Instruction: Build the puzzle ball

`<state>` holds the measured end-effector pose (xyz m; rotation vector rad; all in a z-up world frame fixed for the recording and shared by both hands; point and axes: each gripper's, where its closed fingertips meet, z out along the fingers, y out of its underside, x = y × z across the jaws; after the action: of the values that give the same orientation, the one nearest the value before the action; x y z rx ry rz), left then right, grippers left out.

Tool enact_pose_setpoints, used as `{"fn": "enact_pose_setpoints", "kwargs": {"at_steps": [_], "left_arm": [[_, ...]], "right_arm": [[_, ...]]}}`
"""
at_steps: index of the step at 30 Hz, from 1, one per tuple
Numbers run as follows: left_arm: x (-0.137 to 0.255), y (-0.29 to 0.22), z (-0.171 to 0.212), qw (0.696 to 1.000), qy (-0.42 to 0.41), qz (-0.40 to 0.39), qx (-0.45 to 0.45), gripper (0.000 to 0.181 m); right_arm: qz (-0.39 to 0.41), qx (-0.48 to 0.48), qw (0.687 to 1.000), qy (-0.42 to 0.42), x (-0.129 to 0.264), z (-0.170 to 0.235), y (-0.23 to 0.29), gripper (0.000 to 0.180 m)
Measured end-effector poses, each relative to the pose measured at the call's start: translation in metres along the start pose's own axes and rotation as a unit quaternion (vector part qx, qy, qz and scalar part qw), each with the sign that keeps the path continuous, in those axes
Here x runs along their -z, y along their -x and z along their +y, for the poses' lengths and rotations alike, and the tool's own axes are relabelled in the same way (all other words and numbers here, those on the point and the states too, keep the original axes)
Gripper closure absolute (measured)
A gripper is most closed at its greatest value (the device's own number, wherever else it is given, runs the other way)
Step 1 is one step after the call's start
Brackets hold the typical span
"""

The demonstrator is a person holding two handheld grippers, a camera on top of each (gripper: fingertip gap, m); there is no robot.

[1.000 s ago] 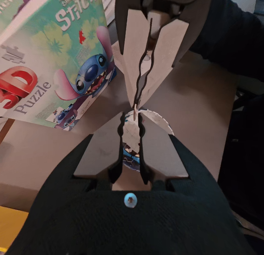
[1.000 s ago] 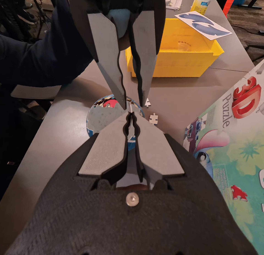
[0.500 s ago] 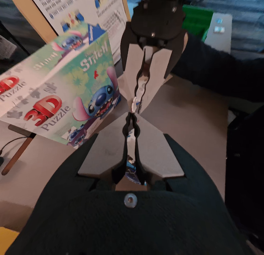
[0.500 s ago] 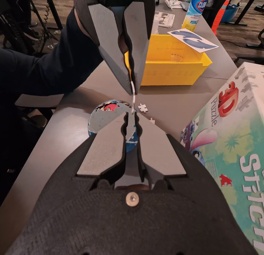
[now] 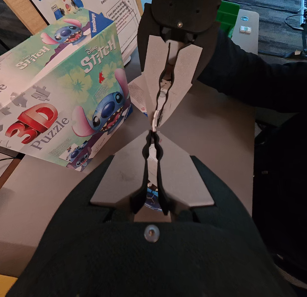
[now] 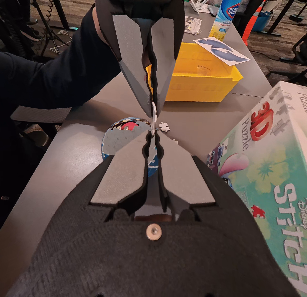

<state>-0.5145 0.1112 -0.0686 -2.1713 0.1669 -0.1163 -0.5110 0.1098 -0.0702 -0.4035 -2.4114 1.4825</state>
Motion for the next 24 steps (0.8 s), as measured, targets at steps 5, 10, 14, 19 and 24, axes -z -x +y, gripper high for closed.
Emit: {"fn": "enact_pose_setpoints", "kwargs": {"at_steps": [5, 10, 14, 19, 24], "left_arm": [[-0.003, -0.002, 0.009, 1.000, 0.023, 0.008, -0.002, 0.181], [-0.010, -0.004, 0.015, 0.999, 0.045, 0.009, -0.007, 0.179], [-0.020, -0.004, 0.024, 0.997, 0.074, 0.006, -0.014, 0.180], [-0.020, -0.004, 0.022, 0.998, 0.067, 0.006, -0.012, 0.180], [-0.019, -0.006, 0.026, 0.997, 0.079, 0.012, -0.009, 0.180]], "right_arm": [[-0.001, -0.004, 1.000, -0.017, 0.005, -0.007, 0.001, 0.180], [0.004, -0.005, 1.000, -0.015, 0.007, -0.005, -0.002, 0.180], [-0.001, -0.008, 1.000, -0.022, 0.006, -0.008, 0.000, 0.180], [-0.002, -0.012, 1.000, -0.027, 0.006, -0.008, -0.001, 0.180], [-0.001, -0.010, 1.000, -0.018, 0.005, -0.006, -0.001, 0.180]]}}
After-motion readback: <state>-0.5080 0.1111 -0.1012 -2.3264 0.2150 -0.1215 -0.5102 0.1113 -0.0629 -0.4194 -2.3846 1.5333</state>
